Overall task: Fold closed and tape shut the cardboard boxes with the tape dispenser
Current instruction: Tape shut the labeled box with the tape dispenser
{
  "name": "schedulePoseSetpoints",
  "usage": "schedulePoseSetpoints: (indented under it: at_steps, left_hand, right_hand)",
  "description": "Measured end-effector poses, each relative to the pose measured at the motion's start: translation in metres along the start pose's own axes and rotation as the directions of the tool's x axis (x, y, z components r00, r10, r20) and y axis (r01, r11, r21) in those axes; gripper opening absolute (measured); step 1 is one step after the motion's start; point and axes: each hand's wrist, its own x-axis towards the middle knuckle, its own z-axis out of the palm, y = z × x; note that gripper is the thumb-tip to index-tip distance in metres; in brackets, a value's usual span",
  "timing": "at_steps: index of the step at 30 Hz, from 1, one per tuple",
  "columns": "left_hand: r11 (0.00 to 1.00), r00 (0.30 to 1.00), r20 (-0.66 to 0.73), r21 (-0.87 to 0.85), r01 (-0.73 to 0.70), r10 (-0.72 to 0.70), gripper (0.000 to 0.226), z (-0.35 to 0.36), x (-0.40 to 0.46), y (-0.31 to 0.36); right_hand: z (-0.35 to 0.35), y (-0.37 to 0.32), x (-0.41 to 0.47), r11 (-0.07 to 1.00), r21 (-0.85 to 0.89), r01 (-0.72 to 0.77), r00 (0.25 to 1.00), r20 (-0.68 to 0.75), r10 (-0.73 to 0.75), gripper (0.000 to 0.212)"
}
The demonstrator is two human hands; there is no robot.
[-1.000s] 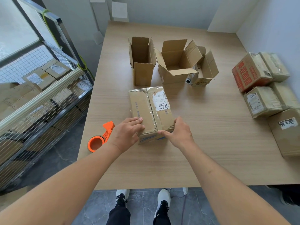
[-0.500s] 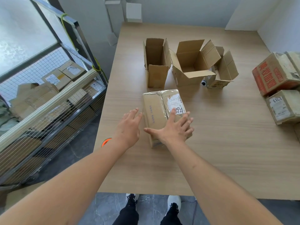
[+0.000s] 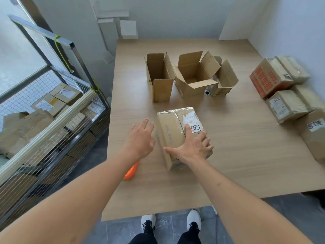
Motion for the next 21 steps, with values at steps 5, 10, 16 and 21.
schedulePoseSetpoints:
  at_steps: [5, 10, 16, 21]
  left_hand:
    - [0.996, 0.996, -0.003, 0.017, -0.084, 0.084, 0.062, -0.02, 0.005, 0.023]
    - [0.982, 0.983, -0.001, 0.043, -0.185, 0.186, 0.06, -0.037, 0.005, 0.069]
    - [0.948, 0.95, 0.013, 0.057, -0.313, 0.313, 0.059, -0.045, 0.001, 0.151]
    - [0.929, 0.931, 0.014, 0.061, -0.366, 0.366, 0.053, -0.034, -0.004, 0.234]
  right_hand:
    - [-0.029, 0.022, -0.016, 0.998, 0.031, -0.059, 0.997, -0.055, 0.061, 0.127]
    - [-0.065, 0.062, -0.028, 0.993, 0.032, -0.115, 0.99, -0.081, 0.117, 0.126]
    - [-0.093, 0.13, -0.039, 0.979, 0.105, -0.176, 0.976, -0.11, 0.188, 0.124]
    - [-0.108, 0.204, -0.037, 0.968, 0.148, -0.201, 0.968, -0.119, 0.219, 0.128]
